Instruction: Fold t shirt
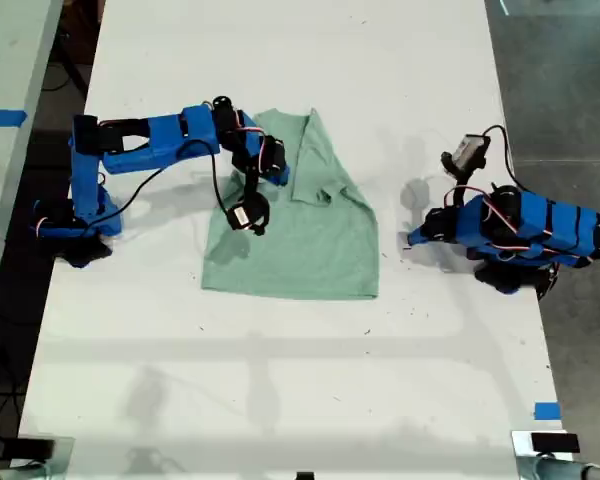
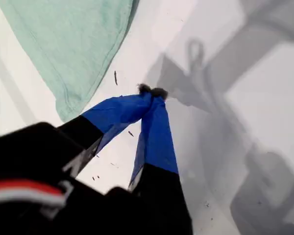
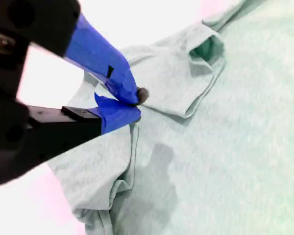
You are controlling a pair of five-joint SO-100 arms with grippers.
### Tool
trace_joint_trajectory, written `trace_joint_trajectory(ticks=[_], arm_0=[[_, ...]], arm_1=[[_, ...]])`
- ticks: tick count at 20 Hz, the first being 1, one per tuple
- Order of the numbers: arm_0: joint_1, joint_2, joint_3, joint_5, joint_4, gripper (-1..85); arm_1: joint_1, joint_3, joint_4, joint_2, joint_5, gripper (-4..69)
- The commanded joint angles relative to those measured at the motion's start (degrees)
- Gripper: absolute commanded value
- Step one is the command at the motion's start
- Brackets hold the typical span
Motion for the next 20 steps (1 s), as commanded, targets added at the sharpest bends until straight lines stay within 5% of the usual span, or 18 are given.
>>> trace_joint_trajectory(ticks=[1,13,15,20], arm_0=[[0.79,0.26,-3.96,-0.53,-0.44,-0.1],[1.32,-5.54,-5.27,-0.53,-0.97,-0.1],[1.49,-3.52,-5.36,-1.14,-0.35,6.2],[-0.53,8.79,-8.35,-3.16,11.69,14.5]], arm_1=[[-0.44,2.2,-1.58,0.53,-1.05,-2.9],[-0.44,2.2,-1.67,0.53,-1.05,-2.9],[-0.44,2.2,-1.67,0.53,-1.05,-2.9],[-0.44,2.2,-1.67,0.53,-1.14,-2.9]])
